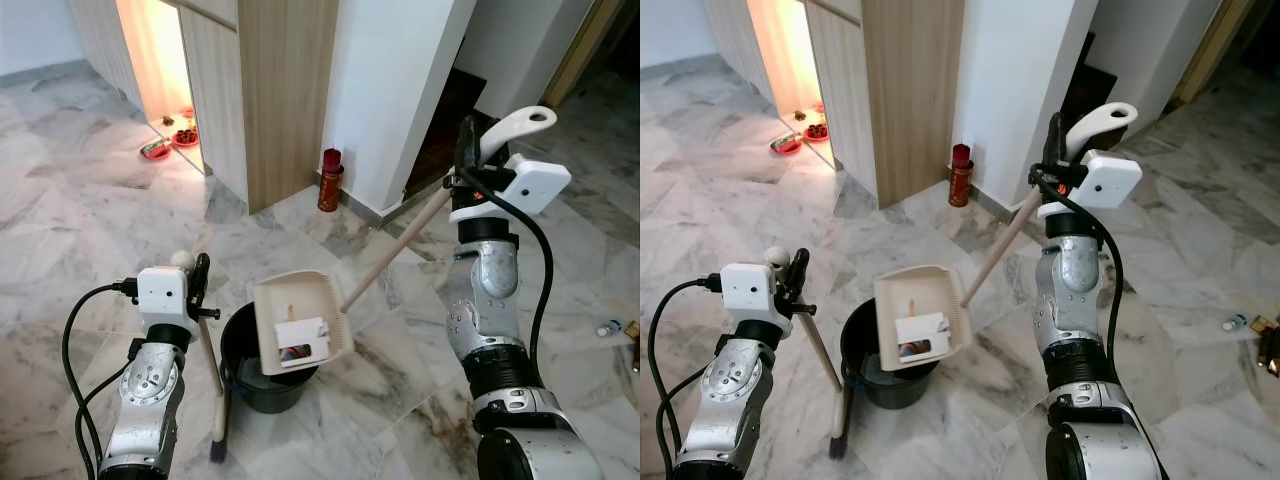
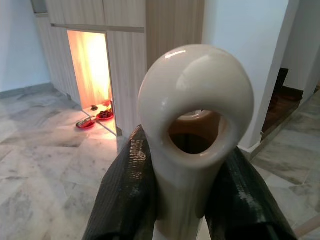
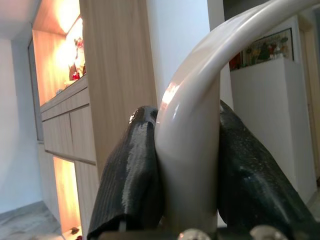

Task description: Sweep floor

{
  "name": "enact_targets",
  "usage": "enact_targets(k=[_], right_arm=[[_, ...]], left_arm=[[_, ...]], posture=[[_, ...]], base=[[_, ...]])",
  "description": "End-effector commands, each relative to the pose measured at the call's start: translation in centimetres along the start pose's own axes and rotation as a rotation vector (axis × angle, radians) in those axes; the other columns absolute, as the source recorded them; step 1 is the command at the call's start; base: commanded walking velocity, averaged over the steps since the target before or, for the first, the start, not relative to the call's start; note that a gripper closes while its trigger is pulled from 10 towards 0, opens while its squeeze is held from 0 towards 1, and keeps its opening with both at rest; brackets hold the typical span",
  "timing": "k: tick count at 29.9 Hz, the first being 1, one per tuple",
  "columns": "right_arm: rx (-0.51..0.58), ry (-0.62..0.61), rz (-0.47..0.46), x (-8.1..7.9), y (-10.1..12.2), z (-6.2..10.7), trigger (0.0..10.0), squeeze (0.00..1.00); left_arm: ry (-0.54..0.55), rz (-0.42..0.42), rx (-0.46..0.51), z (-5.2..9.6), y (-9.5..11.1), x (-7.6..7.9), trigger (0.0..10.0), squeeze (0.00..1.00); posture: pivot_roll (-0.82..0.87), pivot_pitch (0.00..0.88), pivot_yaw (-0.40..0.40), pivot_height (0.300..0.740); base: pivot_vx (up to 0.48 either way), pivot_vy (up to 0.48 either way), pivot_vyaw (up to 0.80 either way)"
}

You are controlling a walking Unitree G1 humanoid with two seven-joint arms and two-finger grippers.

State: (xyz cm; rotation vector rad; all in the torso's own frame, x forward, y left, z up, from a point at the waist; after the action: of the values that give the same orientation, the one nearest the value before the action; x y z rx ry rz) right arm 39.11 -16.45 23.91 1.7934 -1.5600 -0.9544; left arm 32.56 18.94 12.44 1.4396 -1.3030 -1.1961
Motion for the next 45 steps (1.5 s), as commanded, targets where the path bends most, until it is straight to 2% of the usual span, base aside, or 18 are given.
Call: enact_targets(k=[1,3,13,17,18,20,25,34,41,45], right_arm=[[0.117,0.009,0.021,-0.2,2.6,-1.2,10.0,0.00],[0.139,0.026,0.032,-0.7,2.9,-1.1,10.0,0.00],[0.200,0.017,0.031,-1.2,3.8,-0.7,10.0,0.00],[0.211,0.099,0.044,-3.0,3.7,-0.2,10.0,0.00],[0.211,0.099,0.044,-3.0,3.7,-0.2,10.0,0.00],[0.229,0.183,0.064,-4.6,3.8,0.3,10.0,0.00],[0.241,0.266,0.075,-6.2,3.8,0.9,10.0,0.00],[0.238,0.247,0.067,-6.5,3.5,1.4,10.0,0.00],[0.232,0.286,0.095,-7.5,3.1,1.8,10.0,0.00],[0.270,0.335,0.162,-8.2,3.5,2.1,10.0,0.00]], left_arm=[[-0.025,0.036,0.043,-0.3,1.1,0.8,10.0,0.00],[-0.027,0.037,0.043,-0.3,1.1,0.9,10.0,0.00],[-0.030,0.040,0.048,-0.3,1.2,0.9,10.0,0.00],[-0.030,0.041,0.049,-0.3,1.2,0.9,10.0,0.00],[-0.030,0.041,0.049,-0.3,1.2,0.9,10.0,0.00],[-0.031,0.041,0.050,-0.3,1.2,0.9,10.0,0.00],[-0.032,0.042,0.052,-0.3,1.3,0.9,10.0,0.00],[-0.033,0.044,0.059,-0.3,1.4,1.0,10.0,0.00],[-0.037,0.048,0.062,-0.5,1.5,1.2,10.0,0.00],[-0.037,0.048,0.063,-0.5,1.5,1.2,10.0,0.00]], posture=[[0.08,0.000,-0.095,0.740],[0.08,0.000,-0.095,0.740],[0.08,0.000,-0.094,0.740],[0.08,0.000,-0.096,0.740],[0.08,0.000,-0.096,0.740],[0.08,0.000,-0.096,0.740],[0.08,0.000,-0.097,0.740],[0.08,0.000,-0.098,0.740],[0.08,0.000,-0.101,0.740],[0.08,0.000,-0.100,0.740]], base=[[0.000,0.000,0.00],[0.000,0.000,0.00],[0.000,0.000,0.00],[0.000,0.000,0.00],[0.000,0.000,0.00],[0.000,0.000,0.00],[0.000,0.000,0.00],[0.000,0.000,0.00],[0.000,0.000,0.00],[0.000,0.000,0.00]])
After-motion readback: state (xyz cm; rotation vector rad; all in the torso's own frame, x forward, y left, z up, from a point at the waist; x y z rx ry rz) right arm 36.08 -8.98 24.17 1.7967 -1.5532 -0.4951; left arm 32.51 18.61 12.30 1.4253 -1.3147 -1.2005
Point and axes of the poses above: a point about 5 cm out from each wrist's last joint towards the gripper, its own z axis pointing back from the gripper into the wrist, its own y axis along the axis of the wrist's last joint, x = y × z, the point moved 4 cm from there along -z, pointing out of the wrist towards the gripper, and after that the axes turned 1 degree about -z, right-handed, at the moved point
